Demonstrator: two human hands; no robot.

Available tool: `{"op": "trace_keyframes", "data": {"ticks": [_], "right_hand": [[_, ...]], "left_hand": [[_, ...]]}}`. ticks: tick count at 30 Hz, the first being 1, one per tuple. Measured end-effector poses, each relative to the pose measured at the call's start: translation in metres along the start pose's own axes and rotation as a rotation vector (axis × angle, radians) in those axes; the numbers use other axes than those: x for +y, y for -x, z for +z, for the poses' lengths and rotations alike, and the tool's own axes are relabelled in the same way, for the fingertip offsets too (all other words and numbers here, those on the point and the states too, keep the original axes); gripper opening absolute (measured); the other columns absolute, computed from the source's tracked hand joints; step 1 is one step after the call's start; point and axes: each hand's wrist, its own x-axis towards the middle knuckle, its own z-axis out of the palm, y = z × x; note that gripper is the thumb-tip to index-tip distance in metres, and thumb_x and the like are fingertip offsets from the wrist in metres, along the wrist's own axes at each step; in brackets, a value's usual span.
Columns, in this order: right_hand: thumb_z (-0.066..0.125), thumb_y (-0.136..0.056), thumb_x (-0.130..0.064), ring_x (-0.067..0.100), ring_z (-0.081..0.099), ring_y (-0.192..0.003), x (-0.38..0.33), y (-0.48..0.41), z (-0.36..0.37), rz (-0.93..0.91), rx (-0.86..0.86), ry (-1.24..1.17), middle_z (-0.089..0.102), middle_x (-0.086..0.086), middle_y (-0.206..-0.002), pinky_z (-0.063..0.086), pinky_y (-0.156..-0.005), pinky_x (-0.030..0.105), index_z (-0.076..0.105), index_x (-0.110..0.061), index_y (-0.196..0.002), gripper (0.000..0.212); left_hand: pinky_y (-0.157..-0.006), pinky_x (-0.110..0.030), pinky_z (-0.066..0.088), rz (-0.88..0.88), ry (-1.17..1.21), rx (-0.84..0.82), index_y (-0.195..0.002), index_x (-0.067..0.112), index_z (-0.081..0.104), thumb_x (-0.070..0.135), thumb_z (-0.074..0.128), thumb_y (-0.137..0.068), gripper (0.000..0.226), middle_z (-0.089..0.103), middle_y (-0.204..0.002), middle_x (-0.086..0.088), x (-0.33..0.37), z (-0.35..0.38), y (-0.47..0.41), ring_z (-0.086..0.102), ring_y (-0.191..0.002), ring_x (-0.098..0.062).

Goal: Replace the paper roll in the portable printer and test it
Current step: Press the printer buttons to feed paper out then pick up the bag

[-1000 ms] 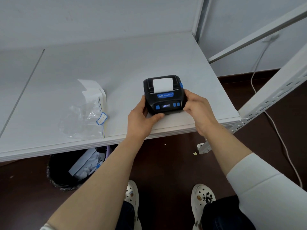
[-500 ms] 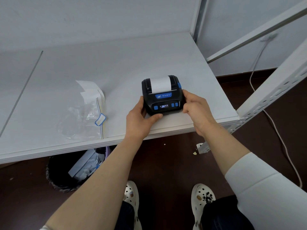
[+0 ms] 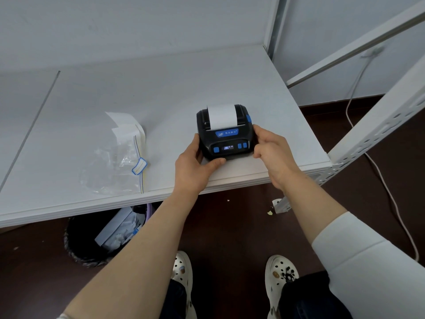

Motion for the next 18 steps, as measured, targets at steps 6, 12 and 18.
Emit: {"op": "trace_keyframes", "data": {"ticks": [6,12,18], "right_hand": [[0.035,-0.068,0.018,0.002,0.054,-0.108,0.0002,0.0001,0.0000,0.001,-0.001,0.007,0.065,-0.010,-0.108,0.043,-0.078,0.009,0.057,-0.020,-0.126,0.073],[0.036,-0.067,0.017,0.002,0.056,-0.103,0.0016,-0.0005,-0.0001,0.002,-0.001,0.017,0.066,-0.012,-0.101,0.042,-0.075,0.009,0.062,-0.026,-0.115,0.069],[0.036,-0.067,0.018,-0.002,0.056,-0.098,0.0000,0.0007,0.0003,0.006,-0.003,0.025,0.065,-0.016,-0.097,0.043,-0.069,0.002,0.061,-0.032,-0.107,0.069]], "left_hand": [[-0.091,-0.005,0.042,-0.001,0.001,0.004,-0.137,0.013,0.047,0.007,0.077,-0.073,0.070,0.062,-0.115,0.011,-0.0010,0.0000,-0.0002,0.057,-0.104,0.009],[-0.086,-0.001,0.040,-0.004,0.009,0.011,-0.134,0.016,0.049,0.006,0.078,-0.073,0.069,0.061,-0.109,0.016,-0.0025,0.0006,-0.0013,0.055,-0.094,0.022],[-0.084,0.000,0.040,-0.003,0.015,0.011,-0.133,0.015,0.050,0.005,0.077,-0.073,0.067,0.061,-0.107,0.017,-0.0037,0.0008,-0.0018,0.056,-0.093,0.023]]}}
